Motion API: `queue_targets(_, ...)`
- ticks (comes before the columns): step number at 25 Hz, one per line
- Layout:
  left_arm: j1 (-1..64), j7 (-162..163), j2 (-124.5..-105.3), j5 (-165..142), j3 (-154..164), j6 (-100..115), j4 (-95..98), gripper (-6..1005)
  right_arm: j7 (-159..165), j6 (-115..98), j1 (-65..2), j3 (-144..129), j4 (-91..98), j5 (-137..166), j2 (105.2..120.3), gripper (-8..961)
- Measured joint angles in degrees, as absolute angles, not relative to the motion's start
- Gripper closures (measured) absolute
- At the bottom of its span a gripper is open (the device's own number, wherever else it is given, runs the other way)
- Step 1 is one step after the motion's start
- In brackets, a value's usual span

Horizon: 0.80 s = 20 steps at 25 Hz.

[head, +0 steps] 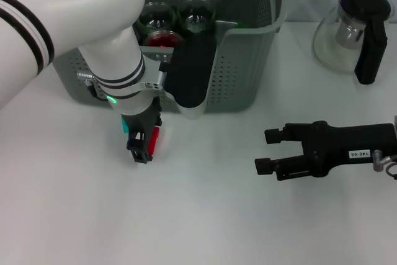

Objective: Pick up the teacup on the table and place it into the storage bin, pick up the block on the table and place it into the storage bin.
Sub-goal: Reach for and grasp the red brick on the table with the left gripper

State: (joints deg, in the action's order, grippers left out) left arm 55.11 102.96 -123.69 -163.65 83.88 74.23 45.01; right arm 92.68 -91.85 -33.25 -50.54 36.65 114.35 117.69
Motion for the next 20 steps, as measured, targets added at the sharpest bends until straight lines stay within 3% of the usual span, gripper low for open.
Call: queue_targets(20,56.6,102.49,-123.49,-163.65,84.53,72.85,42.79,234,92.29,-91.4,-33.22,-50.54,36.25,114.32,117.68,7)
